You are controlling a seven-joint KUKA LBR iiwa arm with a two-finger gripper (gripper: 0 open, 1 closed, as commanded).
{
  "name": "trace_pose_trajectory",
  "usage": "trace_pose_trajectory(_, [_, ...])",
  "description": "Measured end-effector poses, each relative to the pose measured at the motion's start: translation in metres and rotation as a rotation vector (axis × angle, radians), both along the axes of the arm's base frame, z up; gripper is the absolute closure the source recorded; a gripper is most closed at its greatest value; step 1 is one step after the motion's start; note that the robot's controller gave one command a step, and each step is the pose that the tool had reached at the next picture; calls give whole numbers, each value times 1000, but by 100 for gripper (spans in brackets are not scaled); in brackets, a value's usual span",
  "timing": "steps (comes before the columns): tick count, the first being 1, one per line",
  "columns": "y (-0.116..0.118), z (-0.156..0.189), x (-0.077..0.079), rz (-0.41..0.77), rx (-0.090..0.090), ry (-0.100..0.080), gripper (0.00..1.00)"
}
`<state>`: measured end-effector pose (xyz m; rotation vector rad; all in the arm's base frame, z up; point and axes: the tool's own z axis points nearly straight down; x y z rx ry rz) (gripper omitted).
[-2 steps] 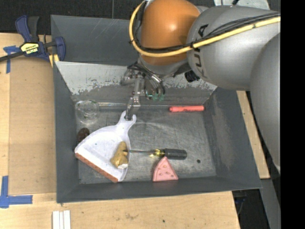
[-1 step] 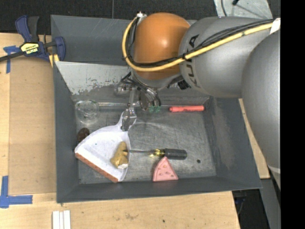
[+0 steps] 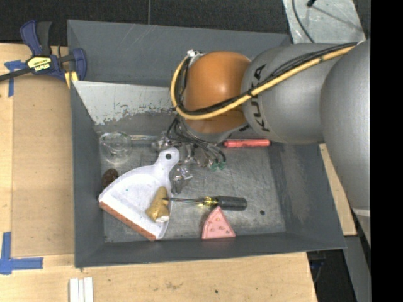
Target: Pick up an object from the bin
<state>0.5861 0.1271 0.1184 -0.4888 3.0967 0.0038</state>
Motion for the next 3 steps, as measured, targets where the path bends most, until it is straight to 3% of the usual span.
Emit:
trace_pose_trajectory(1, [45, -34, 36, 202, -6, 2, 100])
trace_pose_trajectory(2, [45, -34, 37, 201, -6, 2, 100])
trace_pose_trajectory(3, [56, 118, 22, 229, -3, 0, 100])
